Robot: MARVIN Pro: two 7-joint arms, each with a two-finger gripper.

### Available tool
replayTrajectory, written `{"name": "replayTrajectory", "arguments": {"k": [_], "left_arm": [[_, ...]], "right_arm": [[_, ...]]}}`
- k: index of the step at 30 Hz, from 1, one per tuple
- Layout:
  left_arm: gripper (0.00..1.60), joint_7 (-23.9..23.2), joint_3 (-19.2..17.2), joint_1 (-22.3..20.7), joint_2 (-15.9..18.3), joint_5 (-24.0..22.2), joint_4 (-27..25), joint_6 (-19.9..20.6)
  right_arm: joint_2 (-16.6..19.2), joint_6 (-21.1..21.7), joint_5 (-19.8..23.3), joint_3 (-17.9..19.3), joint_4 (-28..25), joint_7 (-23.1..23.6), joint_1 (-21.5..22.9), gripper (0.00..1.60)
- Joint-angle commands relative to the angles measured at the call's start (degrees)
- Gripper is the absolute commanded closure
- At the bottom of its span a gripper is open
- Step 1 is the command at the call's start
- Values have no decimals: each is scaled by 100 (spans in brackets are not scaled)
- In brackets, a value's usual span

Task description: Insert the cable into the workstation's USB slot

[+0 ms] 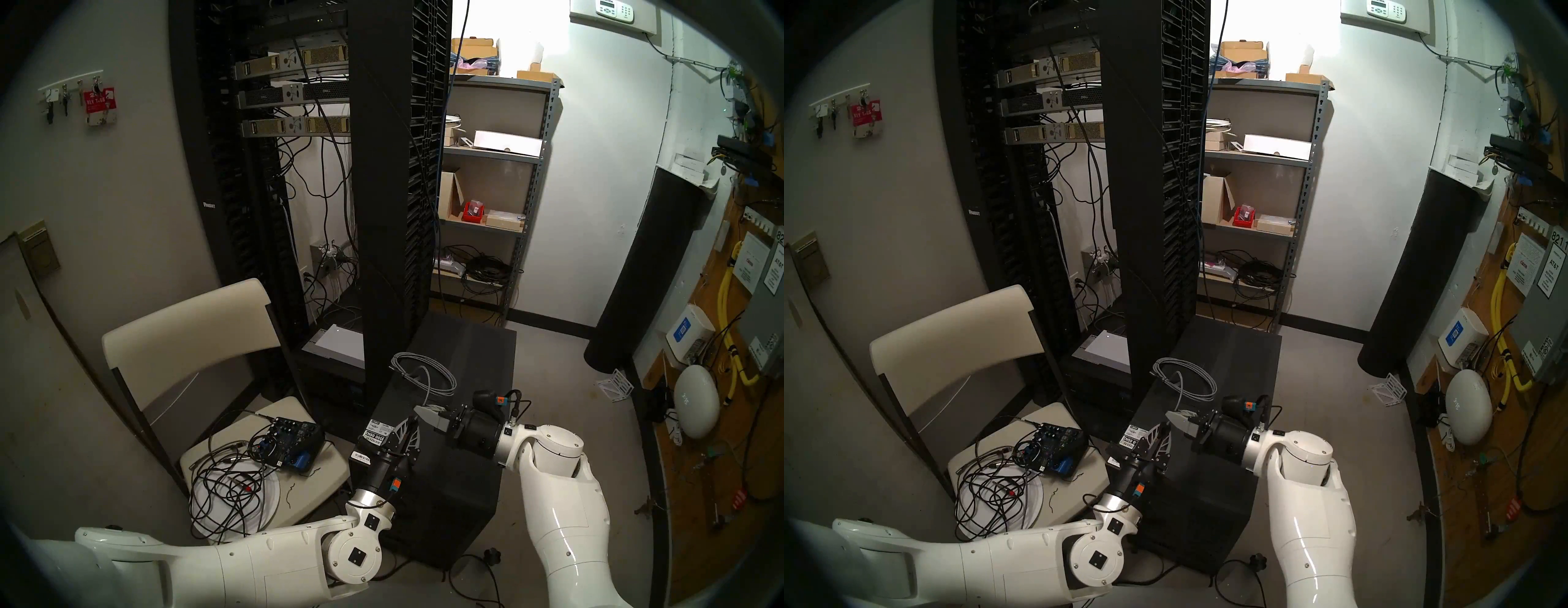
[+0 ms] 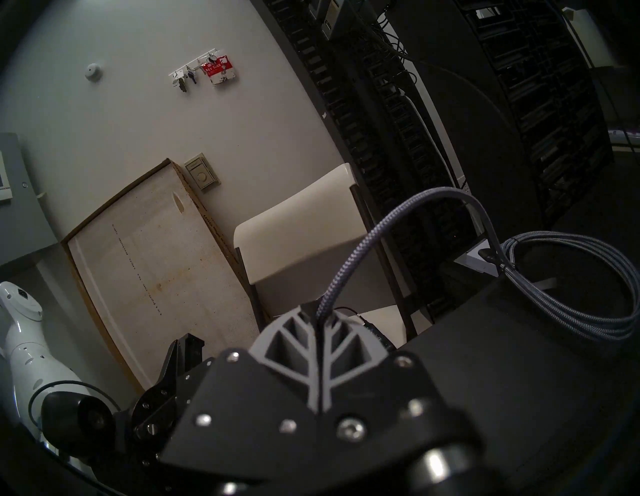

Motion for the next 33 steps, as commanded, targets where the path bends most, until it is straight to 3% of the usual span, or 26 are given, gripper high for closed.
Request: {"name": "replayTrajectory", "arguments": {"k": [1,5,6,8,14,19,22,33], "left_arm": [[125,64,-43,-6,55,11,-26,49],[132,40,-51,0,73,-29,12,93],[147,54,-59,8,67,-33,25,79],[160,26,-67,9,59,-72,59,50],[160,-197,-99,-43,47,-309,53,-59],[160,-564,-177,-74,167,-762,-239,-16],[160,-851,-311,-50,221,-1317,-415,11],[160,-2119,-493,-220,619,-2587,-685,-150]], "right_arm": [[-24,-8,28,18,-158,-1,23,160],[-34,-17,32,25,-187,12,5,160],[-37,-16,32,28,-193,15,3,160],[-42,-26,34,33,-200,23,-3,160],[4,-8,56,26,-195,177,18,160],[94,12,91,3,-205,448,24,160],[121,10,72,8,-224,506,18,160],[311,72,-2,-4,-251,673,20,156]]}}
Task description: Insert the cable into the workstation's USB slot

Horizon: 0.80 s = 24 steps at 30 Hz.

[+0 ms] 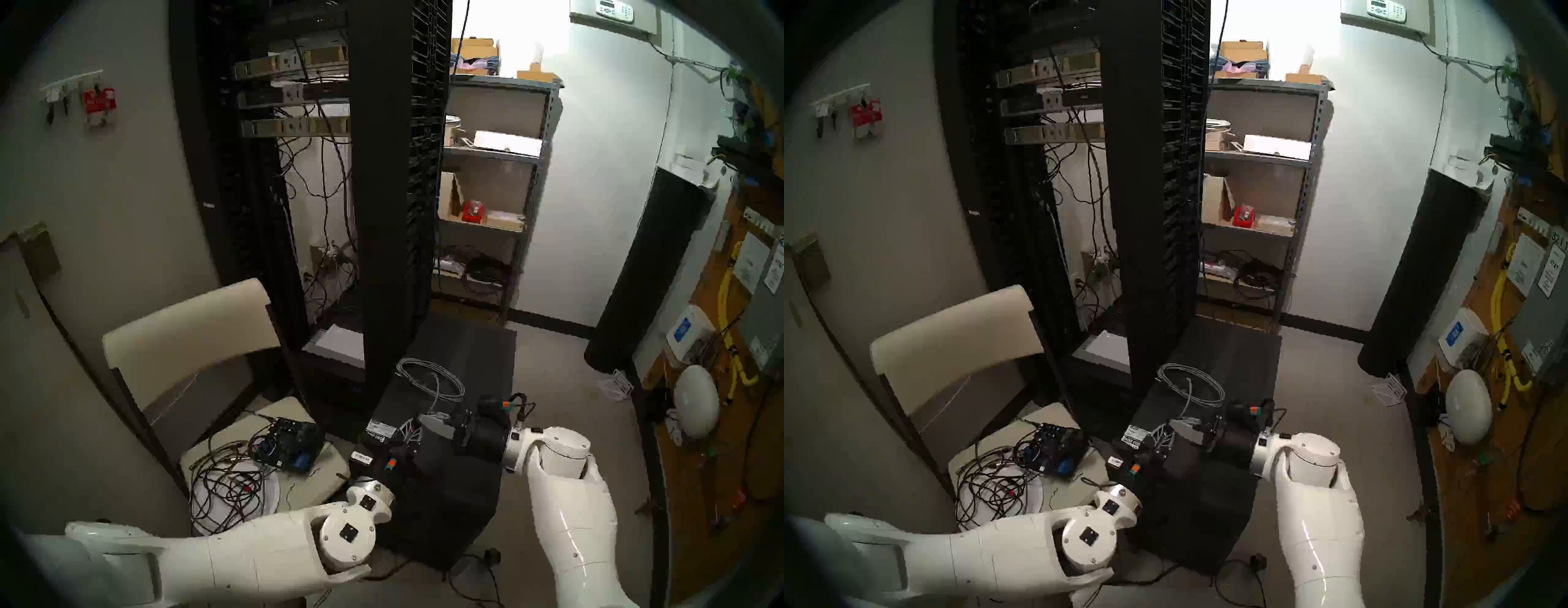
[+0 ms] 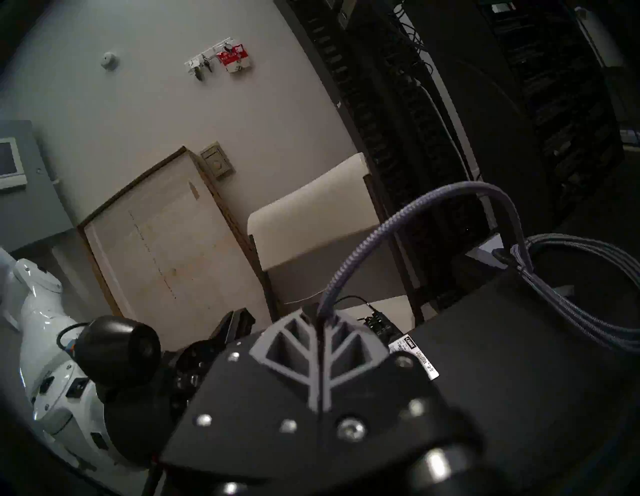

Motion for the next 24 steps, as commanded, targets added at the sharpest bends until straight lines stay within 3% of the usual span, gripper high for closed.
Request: {"name": "replayTrajectory", "arguments": {"k": [1,5,7,18,24], "left_arm": [[160,-566,-206,-123,345,-706,-81,-44],[160,-964,-288,-128,466,-1112,-51,-148],[160,-1135,-326,-133,523,-1275,-51,-192],[160,-2412,-487,-84,916,-2493,-225,-292],[160,-2741,-523,-40,880,-2819,-101,-391]], "right_arm": [[115,63,59,-45,-220,240,80,144],[165,70,46,-27,-190,261,90,142],[202,61,3,-37,-155,246,101,125],[276,-195,-186,-115,94,124,244,113],[300,-263,-196,-140,200,149,339,108]]}}
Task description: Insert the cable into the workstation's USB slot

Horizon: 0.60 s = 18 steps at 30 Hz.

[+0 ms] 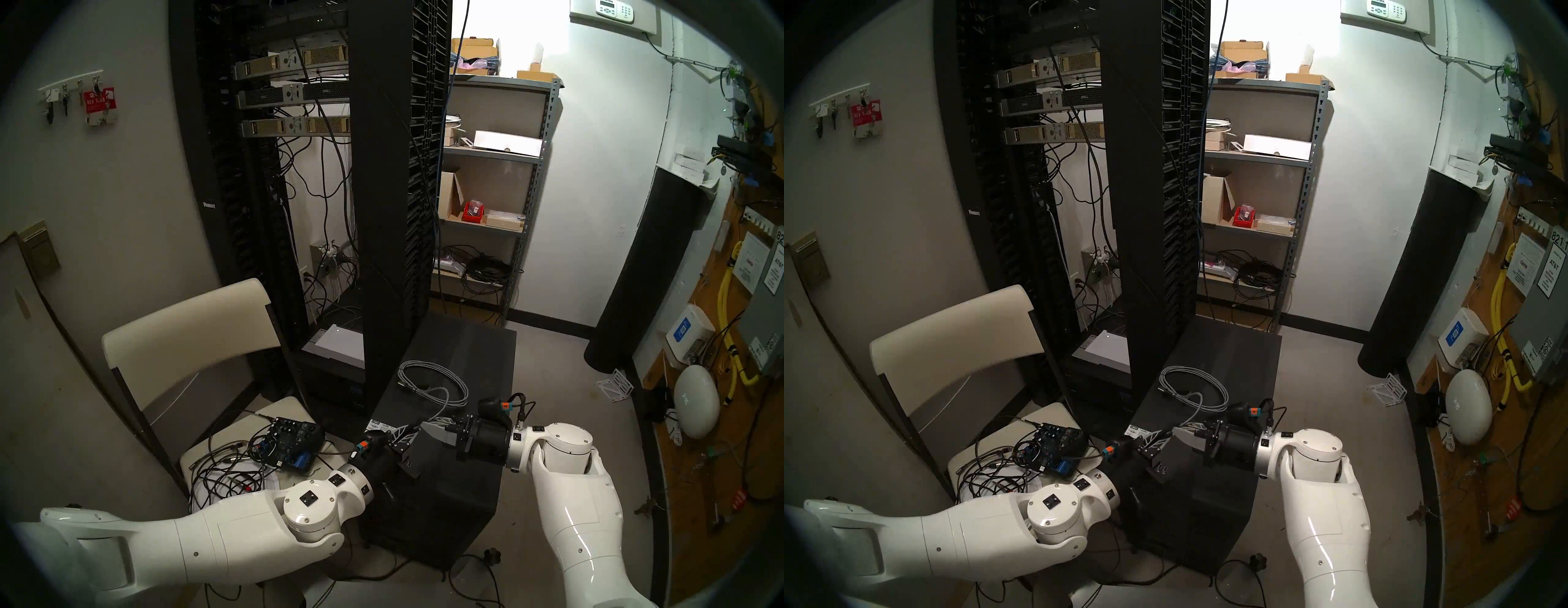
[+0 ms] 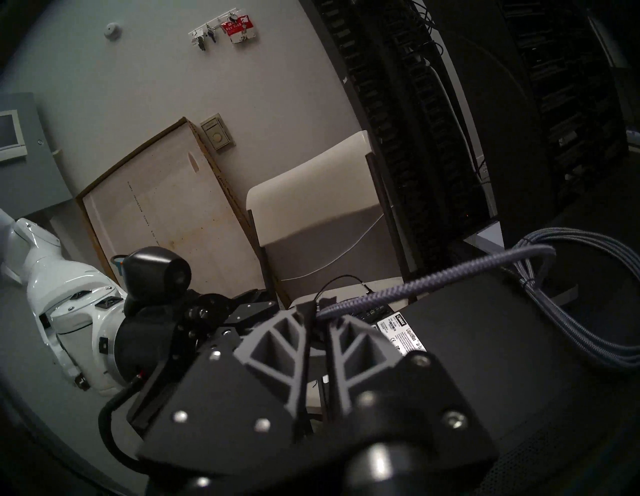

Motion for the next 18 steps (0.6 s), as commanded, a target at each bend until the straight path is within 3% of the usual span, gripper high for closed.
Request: {"name": "replayTrajectory", "arguments": {"k": [1,7,8,9,11,18], "left_arm": [[160,-217,-168,35,161,-383,88,-151],[160,-215,-235,120,22,-581,132,-338],[160,-224,-235,115,10,-602,125,-329],[160,-213,-237,121,-6,-595,125,-356],[160,-199,-248,140,-32,-637,98,-364],[160,-190,-244,192,-62,-671,-9,-406]], "right_arm": [[47,-109,47,24,26,57,218,102],[45,-132,46,23,61,77,246,78],[45,-135,40,21,75,74,247,65],[44,-140,37,21,85,73,246,39],[39,-144,33,20,102,71,238,29],[17,-242,-53,-74,176,52,219,28]]}}
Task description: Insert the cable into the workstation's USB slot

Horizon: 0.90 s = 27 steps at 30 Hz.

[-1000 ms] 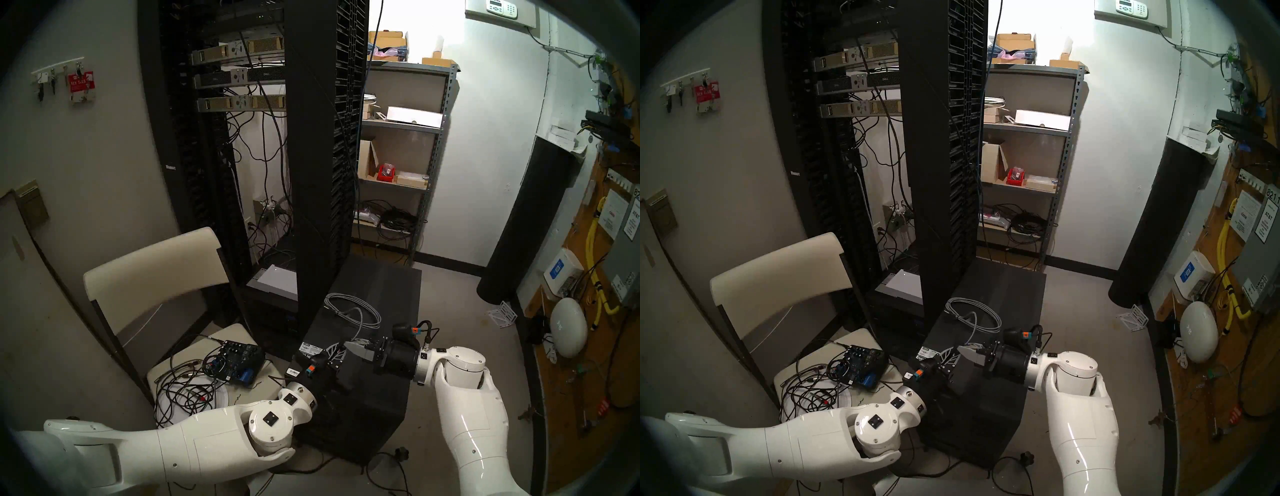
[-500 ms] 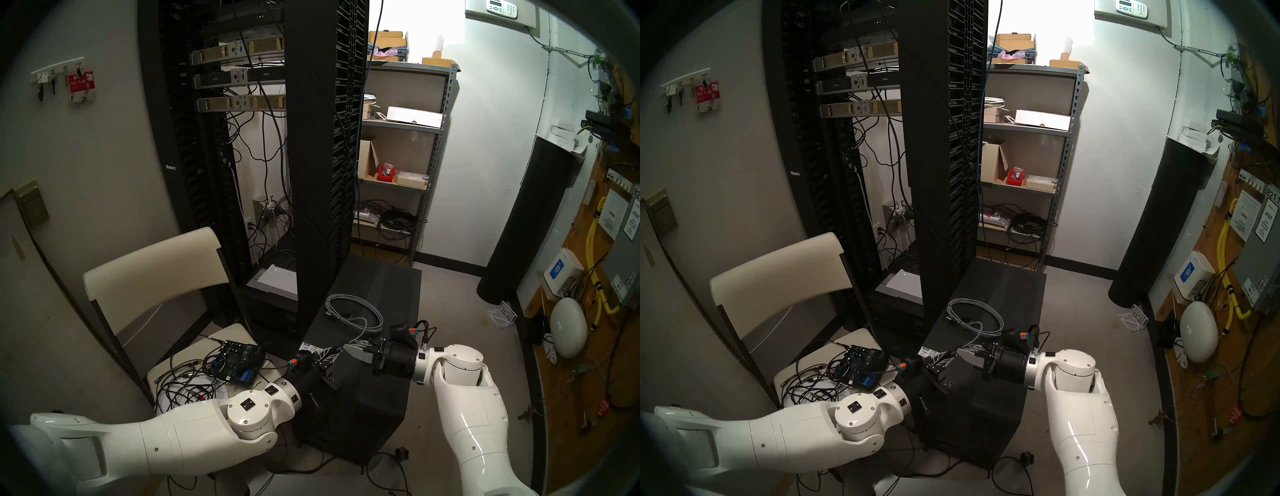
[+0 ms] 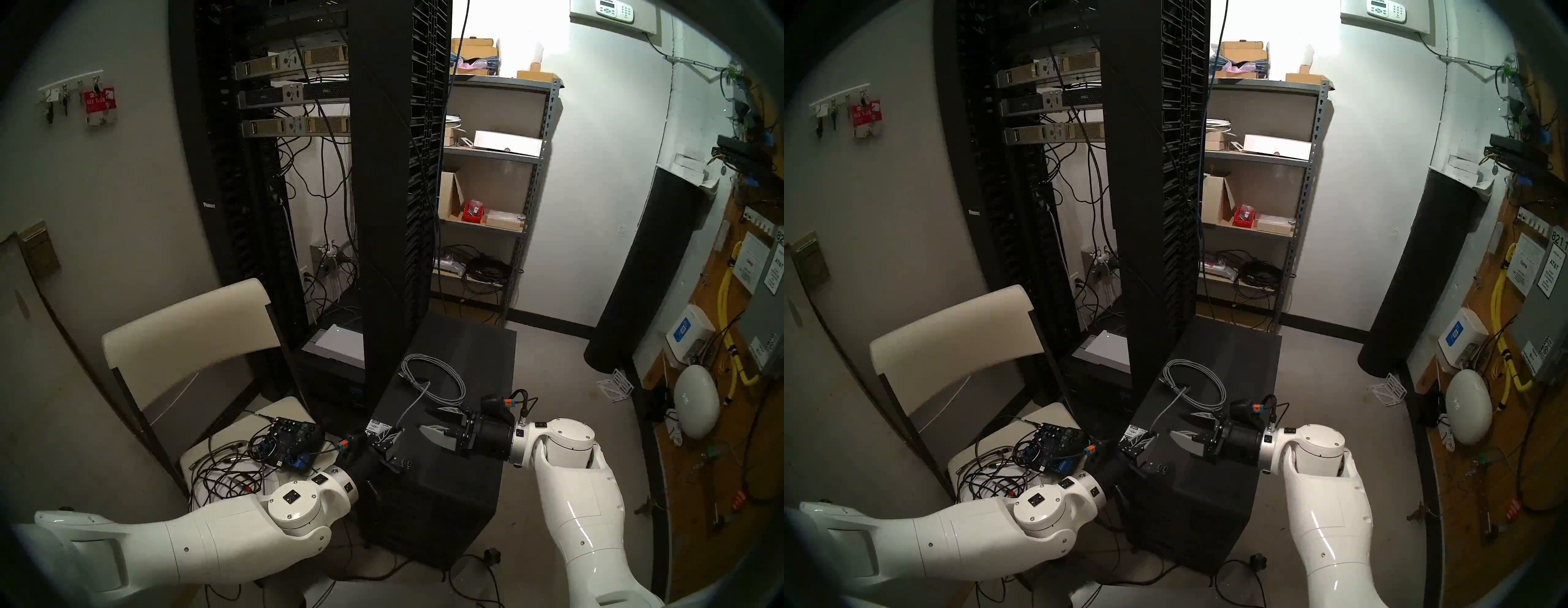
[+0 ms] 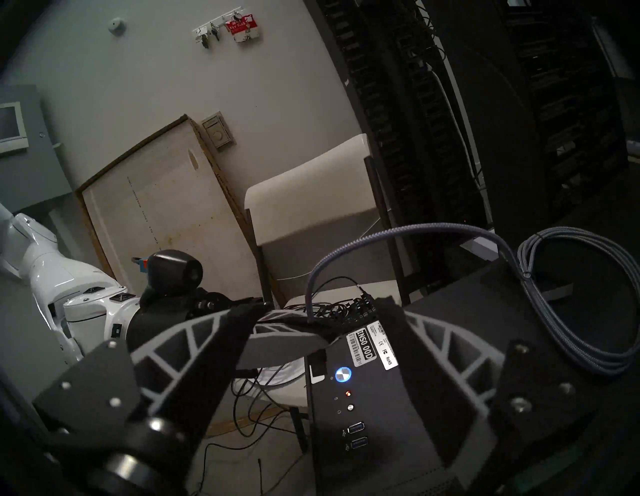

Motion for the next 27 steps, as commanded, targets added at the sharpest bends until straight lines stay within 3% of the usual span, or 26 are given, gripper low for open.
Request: {"name": "replayTrajectory", "arguments": {"k": [1,5,11,19,23,27], "left_arm": [[160,5,-55,-11,-91,-4,-182,-142],[160,-68,-27,12,-43,-12,-246,-165],[160,-116,-31,61,29,-22,-310,-251],[160,-187,-12,132,130,7,-333,-328],[160,-139,-5,167,155,77,-361,-359],[160,-23,-8,205,129,197,-346,-444]], "right_arm": [[-69,-118,-58,-119,29,-32,81,30],[-38,-357,-377,-306,131,-266,106,43],[-26,-662,-515,-267,354,-413,183,61],[-57,-1077,-503,-219,458,-377,206,48],[-34,-1041,-437,-179,284,-267,119,42],[-5,-1041,-435,-159,135,-219,34,25]]}}
